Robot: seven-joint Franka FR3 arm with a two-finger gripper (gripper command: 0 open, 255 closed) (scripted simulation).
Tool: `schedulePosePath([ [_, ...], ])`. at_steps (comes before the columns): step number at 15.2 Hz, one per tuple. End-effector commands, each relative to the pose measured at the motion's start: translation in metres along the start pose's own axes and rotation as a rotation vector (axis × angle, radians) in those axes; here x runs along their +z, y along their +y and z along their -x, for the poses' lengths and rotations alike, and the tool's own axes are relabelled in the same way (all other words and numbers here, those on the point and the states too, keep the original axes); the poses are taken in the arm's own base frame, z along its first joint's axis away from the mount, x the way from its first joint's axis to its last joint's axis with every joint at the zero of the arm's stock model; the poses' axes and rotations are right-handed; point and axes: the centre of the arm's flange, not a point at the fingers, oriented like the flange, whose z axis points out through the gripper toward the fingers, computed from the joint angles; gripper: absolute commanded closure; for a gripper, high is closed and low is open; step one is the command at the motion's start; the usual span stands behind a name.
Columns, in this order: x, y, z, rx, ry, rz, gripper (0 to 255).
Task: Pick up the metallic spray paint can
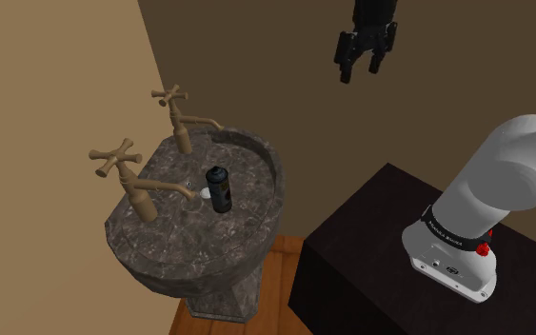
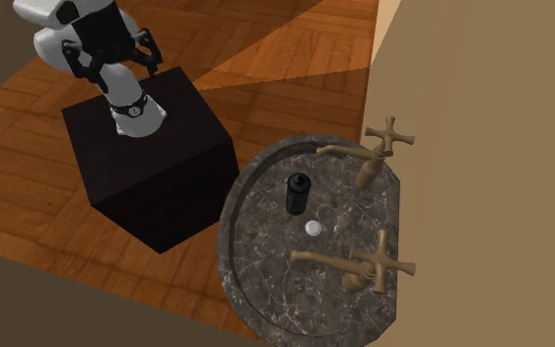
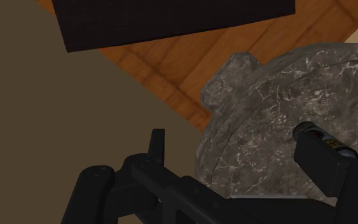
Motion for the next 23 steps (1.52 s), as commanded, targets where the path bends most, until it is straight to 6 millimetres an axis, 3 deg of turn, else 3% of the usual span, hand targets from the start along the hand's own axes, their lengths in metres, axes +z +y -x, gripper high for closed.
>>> schedulePosePath([
  [1, 0.014, -0.015, -0.018, 0.021, -0.021, -0.016, 0],
  [23, 0.191, -0.184, -0.179, 0.240, -0.254, -0.174, 0],
])
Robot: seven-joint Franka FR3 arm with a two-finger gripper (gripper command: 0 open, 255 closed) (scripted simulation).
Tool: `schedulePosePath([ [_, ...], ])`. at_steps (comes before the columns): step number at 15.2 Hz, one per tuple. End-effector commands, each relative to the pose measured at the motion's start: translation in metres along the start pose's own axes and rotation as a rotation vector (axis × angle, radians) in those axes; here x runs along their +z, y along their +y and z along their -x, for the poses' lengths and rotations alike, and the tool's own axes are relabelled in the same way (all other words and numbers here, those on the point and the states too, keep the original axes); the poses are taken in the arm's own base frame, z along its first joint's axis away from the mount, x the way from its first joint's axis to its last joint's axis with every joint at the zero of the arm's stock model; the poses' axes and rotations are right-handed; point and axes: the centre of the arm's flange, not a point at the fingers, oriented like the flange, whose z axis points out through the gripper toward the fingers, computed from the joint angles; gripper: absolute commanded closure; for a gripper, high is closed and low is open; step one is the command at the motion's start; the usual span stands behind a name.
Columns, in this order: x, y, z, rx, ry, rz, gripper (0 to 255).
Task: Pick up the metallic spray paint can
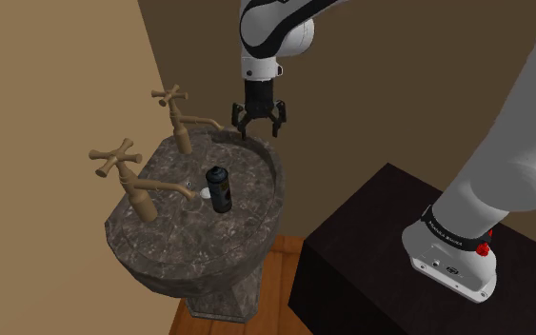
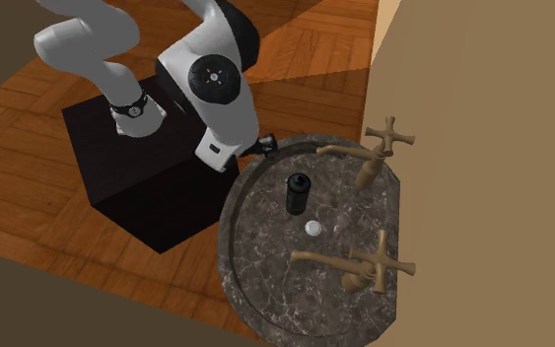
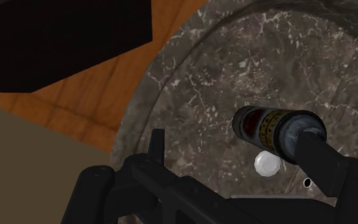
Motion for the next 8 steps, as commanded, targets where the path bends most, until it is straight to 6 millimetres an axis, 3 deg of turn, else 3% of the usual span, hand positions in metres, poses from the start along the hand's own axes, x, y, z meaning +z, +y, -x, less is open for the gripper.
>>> schedulePosePath([
  [1, 0.019, -0.018, -0.012, 0.021, -0.022, -0.015, 0],
  [8, 0.074, -0.073, -0.064, 0.091, -0.096, -0.066, 0],
])
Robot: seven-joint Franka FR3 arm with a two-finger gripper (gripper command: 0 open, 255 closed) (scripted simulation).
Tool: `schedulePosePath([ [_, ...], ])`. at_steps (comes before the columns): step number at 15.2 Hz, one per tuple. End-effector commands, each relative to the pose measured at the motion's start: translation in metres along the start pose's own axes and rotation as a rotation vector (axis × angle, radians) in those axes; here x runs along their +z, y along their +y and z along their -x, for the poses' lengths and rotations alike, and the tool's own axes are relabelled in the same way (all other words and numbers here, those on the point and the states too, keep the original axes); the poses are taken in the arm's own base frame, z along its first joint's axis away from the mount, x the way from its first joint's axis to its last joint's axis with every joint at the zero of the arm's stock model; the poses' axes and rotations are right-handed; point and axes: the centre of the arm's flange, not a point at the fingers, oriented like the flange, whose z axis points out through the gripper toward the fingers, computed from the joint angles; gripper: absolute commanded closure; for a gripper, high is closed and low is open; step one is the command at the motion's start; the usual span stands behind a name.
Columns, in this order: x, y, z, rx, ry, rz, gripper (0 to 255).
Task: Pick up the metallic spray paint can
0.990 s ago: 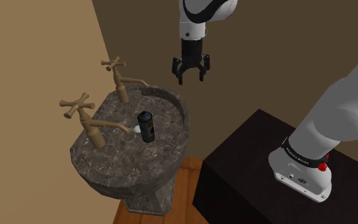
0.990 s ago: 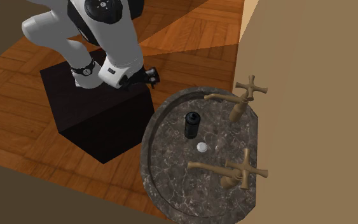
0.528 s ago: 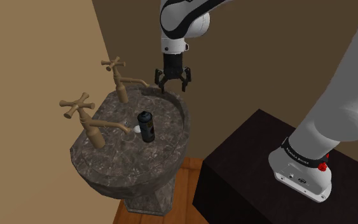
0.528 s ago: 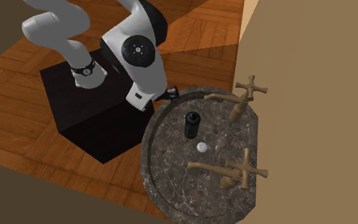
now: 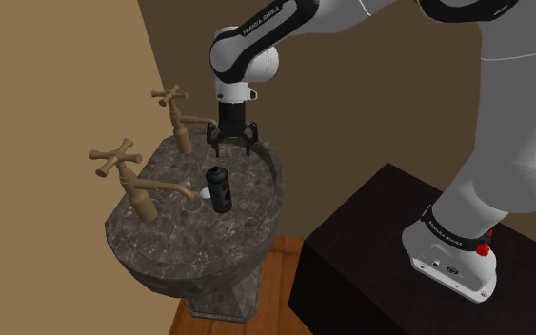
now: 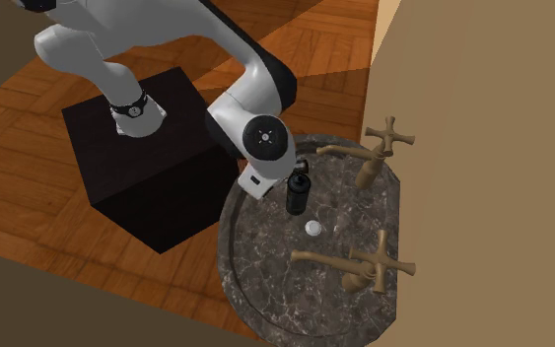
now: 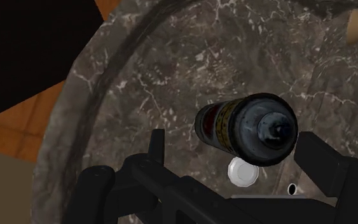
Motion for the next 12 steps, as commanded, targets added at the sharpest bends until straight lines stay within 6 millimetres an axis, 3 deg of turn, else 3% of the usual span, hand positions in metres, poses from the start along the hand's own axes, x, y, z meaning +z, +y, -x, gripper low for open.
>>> schedulePosePath([
  [1, 0.018, -0.015, -0.018, 0.022, -0.022, -0.015, 0],
  [5, 0.047, -0.044, -0.045, 0.058, -0.061, -0.041, 0],
  [12, 0.081, -0.041, -0.059, 0.058, -0.061, -0.041, 0],
])
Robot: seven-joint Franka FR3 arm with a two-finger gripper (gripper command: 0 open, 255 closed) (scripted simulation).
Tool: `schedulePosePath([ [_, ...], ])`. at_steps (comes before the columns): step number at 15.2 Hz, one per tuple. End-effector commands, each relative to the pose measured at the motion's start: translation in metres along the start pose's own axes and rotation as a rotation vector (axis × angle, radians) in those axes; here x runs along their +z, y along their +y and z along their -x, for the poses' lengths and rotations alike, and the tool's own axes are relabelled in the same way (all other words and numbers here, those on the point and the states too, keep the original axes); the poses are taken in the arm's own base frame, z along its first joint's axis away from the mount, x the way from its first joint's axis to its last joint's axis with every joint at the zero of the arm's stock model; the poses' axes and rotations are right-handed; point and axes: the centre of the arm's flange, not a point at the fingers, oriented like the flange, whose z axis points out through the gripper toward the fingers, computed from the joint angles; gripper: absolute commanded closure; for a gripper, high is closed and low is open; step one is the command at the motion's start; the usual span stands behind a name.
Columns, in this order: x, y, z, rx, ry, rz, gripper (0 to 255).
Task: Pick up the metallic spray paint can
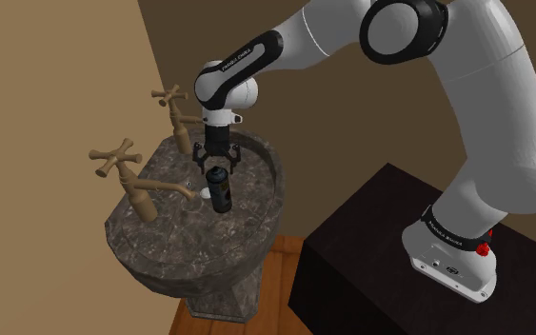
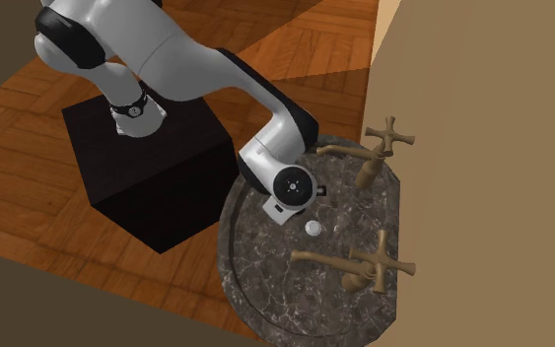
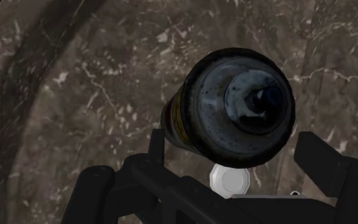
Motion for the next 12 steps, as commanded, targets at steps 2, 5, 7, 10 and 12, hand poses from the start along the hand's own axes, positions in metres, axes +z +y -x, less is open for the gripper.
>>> schedulePosePath([
  [2, 0.0080, 0.0017, -0.0031, 0.000, 0.000, 0.000, 0],
  [5, 0.0084, 0.0017, -0.0032, 0.000, 0.000, 0.000, 255],
  [7, 0.0082, 0.0018, -0.0033, 0.000, 0.000, 0.000, 255],
  [10, 0.0083, 0.0017, -0.0034, 0.000, 0.000, 0.000, 255],
  [12, 0.0080, 0.0017, -0.0031, 0.000, 0.000, 0.000, 255],
])
